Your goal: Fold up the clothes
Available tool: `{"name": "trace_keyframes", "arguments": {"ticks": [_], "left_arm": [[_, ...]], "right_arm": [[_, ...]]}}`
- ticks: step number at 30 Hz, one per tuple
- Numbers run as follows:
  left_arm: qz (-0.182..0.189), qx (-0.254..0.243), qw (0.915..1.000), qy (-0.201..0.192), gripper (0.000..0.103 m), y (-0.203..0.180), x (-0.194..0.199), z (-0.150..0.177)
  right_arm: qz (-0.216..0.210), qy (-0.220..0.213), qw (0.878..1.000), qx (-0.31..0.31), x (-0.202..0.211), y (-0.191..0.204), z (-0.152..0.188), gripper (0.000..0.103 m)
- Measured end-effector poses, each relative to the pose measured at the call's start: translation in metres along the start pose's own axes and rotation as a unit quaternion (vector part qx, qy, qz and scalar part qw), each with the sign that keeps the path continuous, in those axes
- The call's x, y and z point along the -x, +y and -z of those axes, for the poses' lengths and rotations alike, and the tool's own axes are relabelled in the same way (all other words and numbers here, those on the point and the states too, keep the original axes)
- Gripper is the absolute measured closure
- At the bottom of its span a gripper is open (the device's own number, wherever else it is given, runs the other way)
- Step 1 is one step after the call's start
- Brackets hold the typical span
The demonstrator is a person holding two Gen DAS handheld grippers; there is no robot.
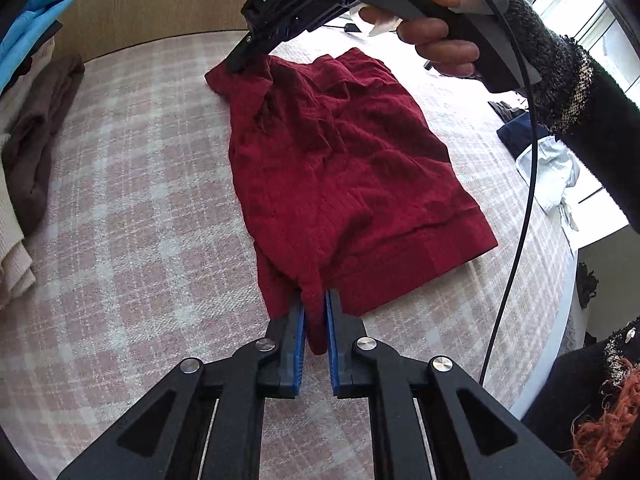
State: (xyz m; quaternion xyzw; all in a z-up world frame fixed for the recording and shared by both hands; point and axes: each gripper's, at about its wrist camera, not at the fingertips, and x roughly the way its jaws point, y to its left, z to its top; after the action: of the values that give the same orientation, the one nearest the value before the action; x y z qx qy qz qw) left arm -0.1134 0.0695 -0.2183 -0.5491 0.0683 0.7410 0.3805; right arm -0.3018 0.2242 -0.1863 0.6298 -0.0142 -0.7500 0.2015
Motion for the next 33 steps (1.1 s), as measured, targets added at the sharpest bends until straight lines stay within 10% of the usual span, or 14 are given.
{"name": "trace_keyframes", "arguments": {"ticks": [7, 11, 17, 26, 30, 33], "left_arm": [[-0.012, -0.034, 0.9989, -0.029, 0.093, 0.005, 0.039, -0.024], [-0.012, -0.056, 0.9971, -0.049, 0.093, 0.003, 0.032, -0.068], [-0.016, -0.092, 0.9947, -0.043, 0.093, -0.008, -0.037, -0.129], [-0.093, 0.002, 0.9944, -0.050, 0.101, 0.063, -0.051, -0.149], [-0.082, 0.004, 0.9939, -0.074, 0.095, 0.059, -0.016, -0.132], [-0.062, 0.003, 0.9961, -0.063, 0.076, 0.049, -0.005, -0.111]], "right_arm": [[0.006, -0.154, 0.986, -0.062, 0.115, -0.059, 0.054, 0.070], [0.025, -0.150, 0.983, -0.101, 0.106, -0.089, 0.091, 0.090], [0.054, -0.101, 0.989, -0.098, 0.048, -0.096, 0.098, 0.090], [0.071, -0.093, 0.988, -0.105, 0.038, -0.114, 0.106, 0.098], [0.062, -0.117, 0.983, -0.127, 0.065, -0.107, 0.137, 0.094], [0.060, -0.119, 0.978, -0.160, 0.073, -0.104, 0.169, 0.067]]}}
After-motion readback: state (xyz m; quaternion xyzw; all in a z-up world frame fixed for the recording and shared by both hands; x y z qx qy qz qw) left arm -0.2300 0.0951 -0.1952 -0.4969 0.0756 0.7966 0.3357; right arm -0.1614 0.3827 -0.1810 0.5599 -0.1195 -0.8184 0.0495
